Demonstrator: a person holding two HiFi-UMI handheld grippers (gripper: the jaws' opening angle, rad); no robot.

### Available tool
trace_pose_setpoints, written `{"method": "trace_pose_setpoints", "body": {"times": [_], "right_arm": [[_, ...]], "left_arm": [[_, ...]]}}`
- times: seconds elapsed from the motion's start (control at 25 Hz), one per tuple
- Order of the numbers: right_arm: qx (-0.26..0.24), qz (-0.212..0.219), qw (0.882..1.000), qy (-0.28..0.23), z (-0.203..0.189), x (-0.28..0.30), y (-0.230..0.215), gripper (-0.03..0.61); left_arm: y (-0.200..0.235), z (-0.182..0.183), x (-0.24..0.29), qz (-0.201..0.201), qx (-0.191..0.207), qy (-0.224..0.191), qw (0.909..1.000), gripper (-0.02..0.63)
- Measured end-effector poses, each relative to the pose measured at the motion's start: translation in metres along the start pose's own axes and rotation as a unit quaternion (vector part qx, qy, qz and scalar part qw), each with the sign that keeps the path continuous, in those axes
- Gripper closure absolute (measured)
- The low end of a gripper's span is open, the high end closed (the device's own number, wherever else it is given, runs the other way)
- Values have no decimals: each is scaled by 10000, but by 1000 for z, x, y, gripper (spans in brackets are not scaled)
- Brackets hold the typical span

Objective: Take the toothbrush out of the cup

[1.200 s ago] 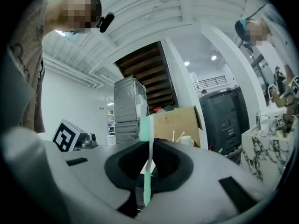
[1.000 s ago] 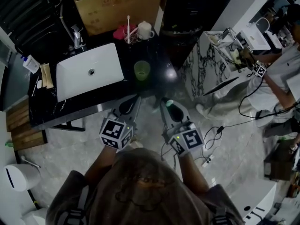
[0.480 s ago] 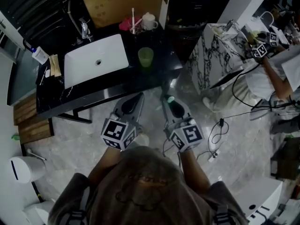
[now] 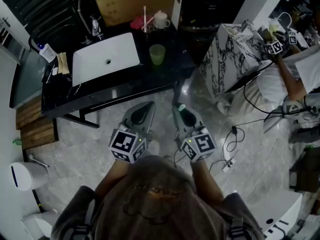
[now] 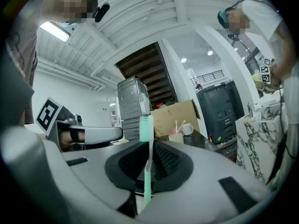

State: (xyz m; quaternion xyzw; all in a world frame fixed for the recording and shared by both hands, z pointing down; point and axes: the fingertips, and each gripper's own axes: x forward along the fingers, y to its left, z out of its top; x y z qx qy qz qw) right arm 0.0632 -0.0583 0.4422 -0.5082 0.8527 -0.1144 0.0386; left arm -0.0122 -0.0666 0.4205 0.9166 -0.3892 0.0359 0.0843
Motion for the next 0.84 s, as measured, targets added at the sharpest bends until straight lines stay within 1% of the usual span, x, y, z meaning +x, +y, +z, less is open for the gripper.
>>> {"method": "trace_pose_setpoints", "body": {"times": [0.44, 0.84], "right_arm": [[9, 11, 10000, 4, -4, -10, 5, 557], [-32, 75, 10000, -3, -3, -6, 1, 557]], "left_arm": [[-11, -2, -11, 7, 12, 2, 10000, 614], [-15, -1, -4, -41, 65, 32, 10000, 614]]}}
